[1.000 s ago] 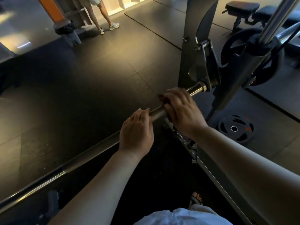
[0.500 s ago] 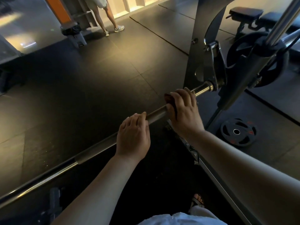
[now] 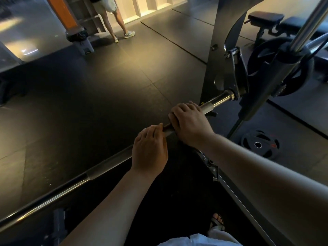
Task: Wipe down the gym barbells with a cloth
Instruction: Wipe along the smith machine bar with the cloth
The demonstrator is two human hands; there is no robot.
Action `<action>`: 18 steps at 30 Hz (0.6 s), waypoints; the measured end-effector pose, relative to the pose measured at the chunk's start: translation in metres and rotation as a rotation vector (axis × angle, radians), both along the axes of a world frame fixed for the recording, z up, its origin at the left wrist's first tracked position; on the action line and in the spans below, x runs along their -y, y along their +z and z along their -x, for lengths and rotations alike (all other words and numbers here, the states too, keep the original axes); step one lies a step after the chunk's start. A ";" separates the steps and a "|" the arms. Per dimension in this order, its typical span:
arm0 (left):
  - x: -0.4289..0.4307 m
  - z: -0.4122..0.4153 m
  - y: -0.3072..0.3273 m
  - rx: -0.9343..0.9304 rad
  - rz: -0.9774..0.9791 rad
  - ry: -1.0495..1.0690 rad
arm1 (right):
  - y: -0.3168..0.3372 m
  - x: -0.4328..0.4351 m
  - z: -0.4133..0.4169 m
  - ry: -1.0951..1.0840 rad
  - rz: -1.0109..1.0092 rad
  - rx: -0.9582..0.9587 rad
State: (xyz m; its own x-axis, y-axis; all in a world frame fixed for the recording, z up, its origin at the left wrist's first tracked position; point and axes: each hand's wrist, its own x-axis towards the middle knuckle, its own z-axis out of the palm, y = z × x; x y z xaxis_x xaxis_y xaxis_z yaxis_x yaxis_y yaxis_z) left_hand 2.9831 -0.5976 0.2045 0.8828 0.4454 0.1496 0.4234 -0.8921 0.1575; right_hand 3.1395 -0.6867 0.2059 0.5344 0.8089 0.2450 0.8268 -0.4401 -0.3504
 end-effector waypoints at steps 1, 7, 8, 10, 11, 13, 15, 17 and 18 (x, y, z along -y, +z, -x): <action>0.000 0.001 0.000 0.006 -0.004 -0.006 | -0.010 0.007 0.008 0.000 -0.068 0.014; -0.003 0.001 -0.003 0.022 -0.018 -0.014 | -0.032 0.028 0.023 0.055 -0.149 0.066; -0.003 0.001 -0.003 0.017 -0.010 -0.019 | -0.025 0.023 0.017 0.057 -0.099 0.072; -0.004 0.003 -0.002 0.011 -0.010 -0.017 | -0.011 0.011 0.007 0.022 -0.030 0.065; -0.004 0.004 -0.001 0.004 -0.015 -0.013 | -0.008 0.006 0.007 -0.013 -0.035 0.052; -0.005 0.007 0.001 -0.012 -0.012 0.032 | -0.012 0.003 0.018 -0.086 -0.104 -0.006; -0.007 0.012 0.002 -0.019 0.009 0.092 | -0.023 0.007 0.040 -0.087 -0.184 -0.047; -0.008 0.016 0.001 -0.013 0.007 0.097 | -0.034 0.016 0.055 -0.013 -0.199 0.012; -0.009 0.017 0.002 -0.009 0.005 0.093 | -0.035 0.020 0.053 0.027 -0.195 0.047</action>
State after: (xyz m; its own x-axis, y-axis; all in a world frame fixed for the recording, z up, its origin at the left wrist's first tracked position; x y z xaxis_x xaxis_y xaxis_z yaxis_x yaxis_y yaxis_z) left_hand 2.9661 -0.5890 0.2060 0.8388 0.5262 0.1396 0.5058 -0.8481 0.1576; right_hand 3.0861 -0.7064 0.1705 0.4974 0.7576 0.4226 0.8549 -0.3452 -0.3873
